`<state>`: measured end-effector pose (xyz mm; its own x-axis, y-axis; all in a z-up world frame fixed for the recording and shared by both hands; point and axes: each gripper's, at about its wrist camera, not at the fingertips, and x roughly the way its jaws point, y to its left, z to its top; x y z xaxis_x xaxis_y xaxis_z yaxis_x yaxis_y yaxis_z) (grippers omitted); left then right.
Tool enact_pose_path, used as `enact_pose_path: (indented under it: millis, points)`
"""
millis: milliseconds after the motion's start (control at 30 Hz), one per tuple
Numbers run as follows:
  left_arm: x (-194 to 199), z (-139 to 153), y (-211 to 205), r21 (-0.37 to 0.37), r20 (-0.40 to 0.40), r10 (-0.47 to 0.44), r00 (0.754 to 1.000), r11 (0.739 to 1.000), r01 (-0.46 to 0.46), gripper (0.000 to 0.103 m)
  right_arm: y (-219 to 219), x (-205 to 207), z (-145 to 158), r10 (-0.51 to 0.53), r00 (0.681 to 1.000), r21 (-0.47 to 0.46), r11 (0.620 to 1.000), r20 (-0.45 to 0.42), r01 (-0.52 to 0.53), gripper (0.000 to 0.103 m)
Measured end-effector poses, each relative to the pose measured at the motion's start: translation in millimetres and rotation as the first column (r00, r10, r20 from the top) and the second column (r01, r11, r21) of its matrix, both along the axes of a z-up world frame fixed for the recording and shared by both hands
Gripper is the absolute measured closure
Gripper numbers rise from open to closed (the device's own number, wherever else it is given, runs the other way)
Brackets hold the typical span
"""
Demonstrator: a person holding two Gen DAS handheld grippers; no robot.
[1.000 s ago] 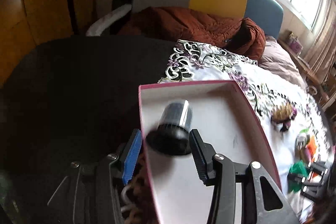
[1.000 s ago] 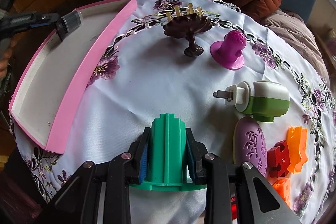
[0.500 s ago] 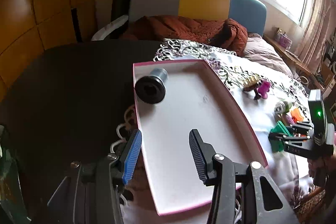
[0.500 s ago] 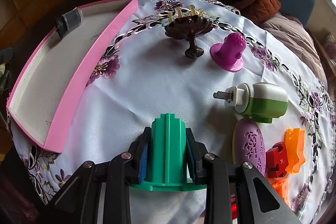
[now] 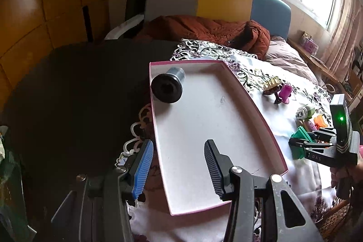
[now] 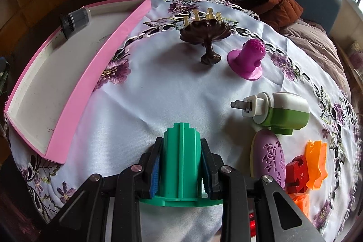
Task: Organize rigid objects
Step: 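Carry the green stand into the pink tray and release it with the right tool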
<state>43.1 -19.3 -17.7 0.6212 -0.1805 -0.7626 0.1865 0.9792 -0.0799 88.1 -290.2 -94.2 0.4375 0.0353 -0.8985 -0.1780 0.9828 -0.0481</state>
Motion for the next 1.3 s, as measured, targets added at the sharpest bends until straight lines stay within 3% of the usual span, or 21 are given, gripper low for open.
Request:
enact_pose_path:
  millis: [567,833,967,1167,1300]
  points:
    - [-3,-15,39,-0.044,-0.05,0.091,0.995,0.995,-0.093,0.056,2,0,-1,-0.015,1.0,-0.017,1.0,0.005,0.015,0.073]
    - [-4,-20,54,-0.06,-0.062,0.118,0.991,0.991,-0.122,0.056,7,0,1,-0.092,0.996,-0.039,0.995,0.003,0.092,0.073]
    - [-5,-23,63,-0.064,-0.067,0.131,0.989,0.989,-0.135,0.056,4,-1,4,-0.154,0.988,-0.006,0.988,-0.019,0.154,0.073]
    - [-7,-27,75,-0.069,-0.074,0.156,0.985,0.985,-0.161,0.056,7,-5,4,-0.169,0.986,-0.02,0.985,-0.012,0.169,0.073]
    - [-10,-26,80,-0.067,-0.066,0.168,0.984,0.983,-0.172,0.056,9,-8,22,-0.204,0.979,0.02,0.979,0.024,0.204,0.073]
